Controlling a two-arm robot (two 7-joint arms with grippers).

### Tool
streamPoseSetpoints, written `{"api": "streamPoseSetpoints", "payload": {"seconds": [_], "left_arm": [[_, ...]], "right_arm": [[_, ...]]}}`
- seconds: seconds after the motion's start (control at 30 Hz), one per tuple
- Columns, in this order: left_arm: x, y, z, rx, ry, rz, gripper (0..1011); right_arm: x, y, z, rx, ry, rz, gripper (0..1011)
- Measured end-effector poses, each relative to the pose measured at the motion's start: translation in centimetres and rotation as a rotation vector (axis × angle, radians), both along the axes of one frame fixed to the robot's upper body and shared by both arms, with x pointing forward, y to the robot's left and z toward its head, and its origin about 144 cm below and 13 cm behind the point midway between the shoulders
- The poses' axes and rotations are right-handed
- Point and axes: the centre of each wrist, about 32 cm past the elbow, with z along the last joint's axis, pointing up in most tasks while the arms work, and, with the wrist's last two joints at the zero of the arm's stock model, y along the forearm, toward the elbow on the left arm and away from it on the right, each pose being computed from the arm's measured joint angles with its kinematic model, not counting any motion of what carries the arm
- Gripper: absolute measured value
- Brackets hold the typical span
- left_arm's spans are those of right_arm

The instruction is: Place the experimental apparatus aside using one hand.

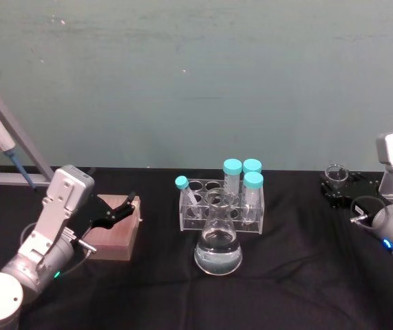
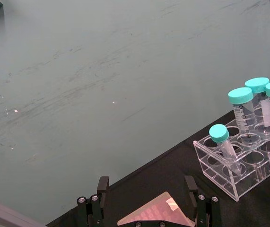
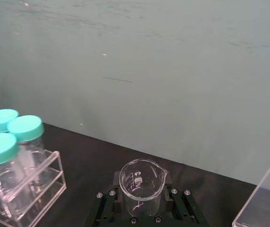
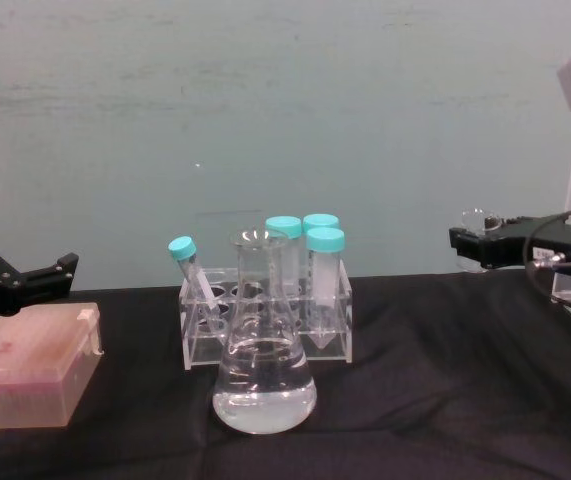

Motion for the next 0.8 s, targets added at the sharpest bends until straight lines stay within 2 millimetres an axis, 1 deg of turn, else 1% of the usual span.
{"api": "streamPoseSetpoints", "payload": {"seconds": [0.43,0.8], "left_arm": [[0.0,0.0,0.0,0.000,0.000,0.000,1000],[0.0,0.0,0.0,0.000,0.000,0.000,1000]], "right_arm": [[1.4,1.2,-0.3,-0.018,0.040,-0.109,462],[2.0,1.7,-0.7,-0.029,0.066,-0.181,462]]}}
